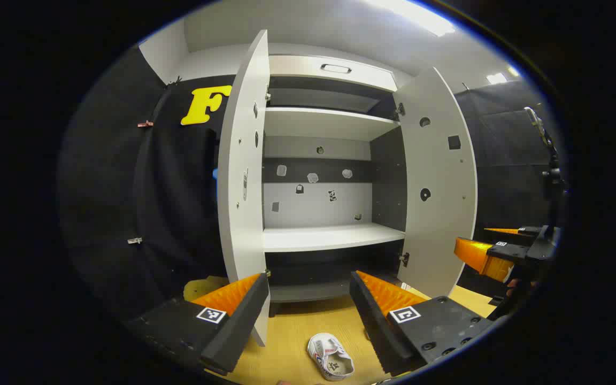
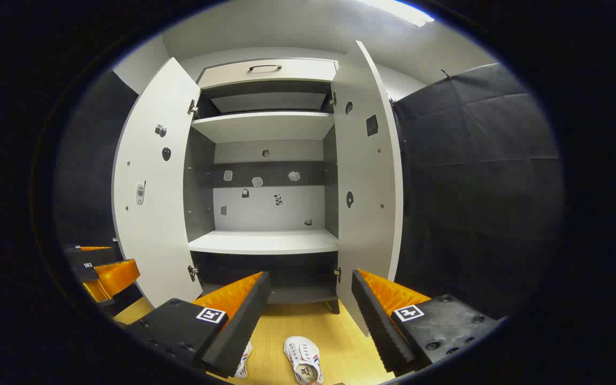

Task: Grab one shoe with the right hand and put it into the shoe cabinet, grab the other shoe with the left hand and put it into the shoe cabinet; then close the right door with the right hand and the left door with the left hand.

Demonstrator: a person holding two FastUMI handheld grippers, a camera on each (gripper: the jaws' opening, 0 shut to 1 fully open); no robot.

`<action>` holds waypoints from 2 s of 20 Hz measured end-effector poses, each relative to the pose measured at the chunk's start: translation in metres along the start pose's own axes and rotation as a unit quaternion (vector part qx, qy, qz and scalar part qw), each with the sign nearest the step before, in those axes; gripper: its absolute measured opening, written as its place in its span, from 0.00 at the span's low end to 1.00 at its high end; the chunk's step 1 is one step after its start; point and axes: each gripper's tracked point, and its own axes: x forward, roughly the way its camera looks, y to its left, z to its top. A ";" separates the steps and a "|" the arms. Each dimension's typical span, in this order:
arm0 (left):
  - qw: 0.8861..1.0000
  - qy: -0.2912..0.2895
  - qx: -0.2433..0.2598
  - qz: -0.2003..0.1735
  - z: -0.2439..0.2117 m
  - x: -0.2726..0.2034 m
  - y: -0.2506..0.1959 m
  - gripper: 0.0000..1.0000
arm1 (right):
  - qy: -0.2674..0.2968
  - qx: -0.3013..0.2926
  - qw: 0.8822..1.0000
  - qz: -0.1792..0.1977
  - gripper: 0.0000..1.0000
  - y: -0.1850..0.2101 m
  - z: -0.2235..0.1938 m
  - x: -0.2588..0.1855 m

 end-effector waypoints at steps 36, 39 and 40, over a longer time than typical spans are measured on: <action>0.999 0.051 -0.005 -0.002 -0.052 -0.009 0.018 0.95 | 0.206 -0.007 0.975 0.084 0.98 0.056 -0.165 -0.009; 0.998 0.060 -0.005 0.004 -0.059 -0.010 0.024 0.95 | 0.249 0.006 0.964 0.091 0.99 0.058 -0.210 -0.009; 0.998 0.065 -0.006 0.005 -0.063 -0.011 0.026 0.95 | 0.265 0.002 0.960 0.094 0.98 0.058 -0.226 -0.011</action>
